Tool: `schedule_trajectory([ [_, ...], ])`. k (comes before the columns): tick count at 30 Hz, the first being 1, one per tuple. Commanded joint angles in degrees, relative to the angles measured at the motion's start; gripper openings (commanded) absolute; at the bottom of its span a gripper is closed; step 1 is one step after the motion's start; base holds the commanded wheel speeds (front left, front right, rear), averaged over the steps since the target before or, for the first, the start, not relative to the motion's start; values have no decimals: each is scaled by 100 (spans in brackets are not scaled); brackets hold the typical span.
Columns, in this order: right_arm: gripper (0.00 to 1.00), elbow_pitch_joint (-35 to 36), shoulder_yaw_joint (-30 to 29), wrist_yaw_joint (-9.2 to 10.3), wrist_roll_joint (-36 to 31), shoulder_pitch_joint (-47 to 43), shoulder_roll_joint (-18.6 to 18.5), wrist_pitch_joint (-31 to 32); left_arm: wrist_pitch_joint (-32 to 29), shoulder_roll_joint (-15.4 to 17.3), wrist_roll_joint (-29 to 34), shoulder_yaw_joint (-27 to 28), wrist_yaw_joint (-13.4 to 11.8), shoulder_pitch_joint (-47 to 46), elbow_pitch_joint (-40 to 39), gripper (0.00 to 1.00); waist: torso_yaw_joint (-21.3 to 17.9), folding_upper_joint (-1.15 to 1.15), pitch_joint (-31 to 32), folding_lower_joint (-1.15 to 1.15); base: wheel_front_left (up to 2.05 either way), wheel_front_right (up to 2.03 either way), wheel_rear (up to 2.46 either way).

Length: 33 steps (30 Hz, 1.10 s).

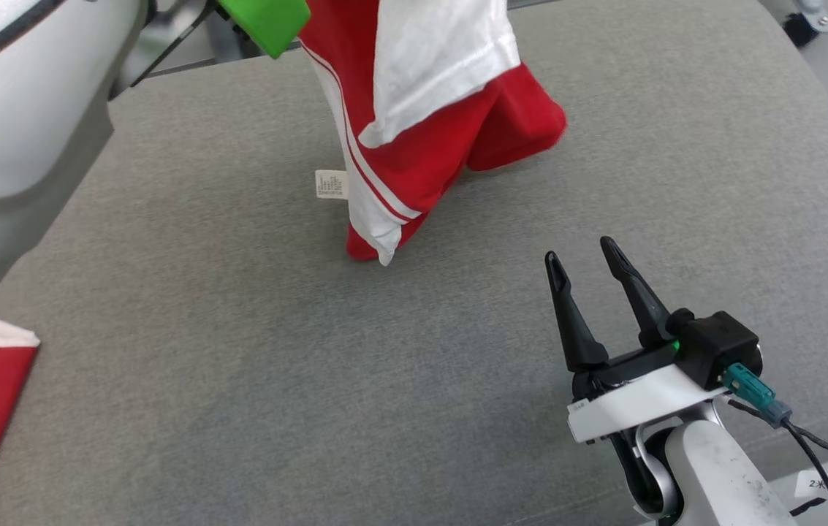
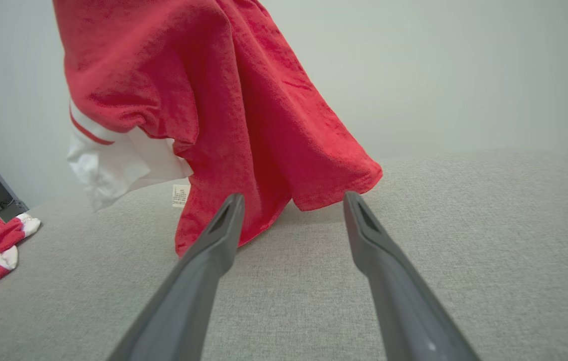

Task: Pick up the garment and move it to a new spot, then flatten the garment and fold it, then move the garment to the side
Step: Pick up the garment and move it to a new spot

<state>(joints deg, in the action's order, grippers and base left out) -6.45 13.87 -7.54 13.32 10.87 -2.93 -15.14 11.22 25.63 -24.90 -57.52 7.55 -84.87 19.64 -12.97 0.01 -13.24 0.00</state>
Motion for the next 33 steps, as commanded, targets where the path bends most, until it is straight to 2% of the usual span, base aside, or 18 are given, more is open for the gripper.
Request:
schedule_trajectory([
  [1,100,31,-25,10,45,13,5,-2,52,-35,-31,-109,-16,-7,65,0,-816,-1,-212,0,0,0,0],
  [7,100,58,-109,10,103,33,6,-2,250,-149,-1,-616,-44,619,97,0,-920,-1,-343,0,0,0,0],
  [13,100,37,-198,10,-49,40,7,-2,389,-241,70,-1043,-382,2075,360,0,-680,-1,-378,0,0,0,0],
  [18,100,-30,-165,10,-234,14,3,-2,403,-554,100,-936,-567,3321,537,0,-355,-1,-314,0,0,0,0],
  [22,100,-22,-217,10,-336,-61,1,-2,398,-728,184,-723,-601,4001,735,0,-86,-1,-119,0,0,0,0],
  [23,100,-12,-215,10,-367,-107,3,-2,400,-774,216,-650,-640,4077,752,6,-25,-1,-51,0,0,0,0],
  [24,100,-9,-231,10,-388,-167,-1,-2,400,-820,202,-527,-701,4199,749,29,53,-1,46,0,0,0,0],
  [25,100,-12,-218,10,-410,-202,-2,-2,400,-833,196,-416,-752,4305,705,43,105,-1,122,0,0,0,0],
  [26,100,-21,-194,10,-434,-239,-1,-2,399,-827,185,-244,-838,4445,638,91,167,-1,225,0,0,0,0],
  [27,100,-28,-190,10,-449,-276,-1,-2,395,-824,158,-84,-911,4578,545,100,214,-1,317,0,0,0,0],
  [33,100,-58,-203,10,-526,-535,0,-2,393,-619,164,1088,-1373,5583,-196,100,536,-1,803,0,0,0,0],
])
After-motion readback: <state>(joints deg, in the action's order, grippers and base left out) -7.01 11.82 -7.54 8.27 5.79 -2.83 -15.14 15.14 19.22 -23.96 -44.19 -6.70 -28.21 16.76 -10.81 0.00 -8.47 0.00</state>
